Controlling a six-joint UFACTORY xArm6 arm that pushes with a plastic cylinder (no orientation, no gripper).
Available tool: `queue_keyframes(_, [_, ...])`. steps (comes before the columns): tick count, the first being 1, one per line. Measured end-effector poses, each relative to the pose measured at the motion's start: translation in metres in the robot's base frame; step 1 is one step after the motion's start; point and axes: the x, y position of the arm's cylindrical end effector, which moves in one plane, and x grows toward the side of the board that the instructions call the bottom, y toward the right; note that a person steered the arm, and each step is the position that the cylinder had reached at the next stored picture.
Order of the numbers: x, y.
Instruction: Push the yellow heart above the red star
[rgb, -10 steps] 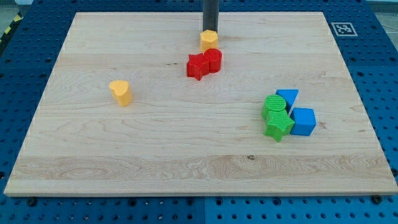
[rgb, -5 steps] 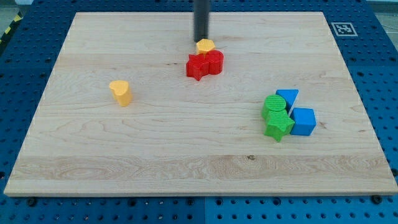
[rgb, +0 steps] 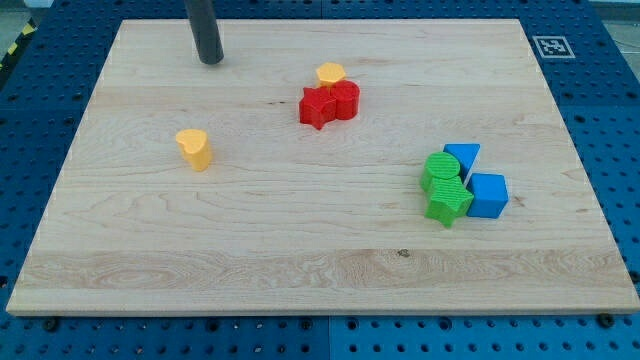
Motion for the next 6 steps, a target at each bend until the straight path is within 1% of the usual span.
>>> queue_keyframes(1, [0.004, -0.03])
queue_keyframes(2, [0.027, -0.046])
queue_keyframes(3, [0.069, -0.044])
queue_keyframes(4, [0.084, -0.042])
queue_keyframes(5, [0.089, -0.042])
queue_keyframes(6, [0.106, -0.05])
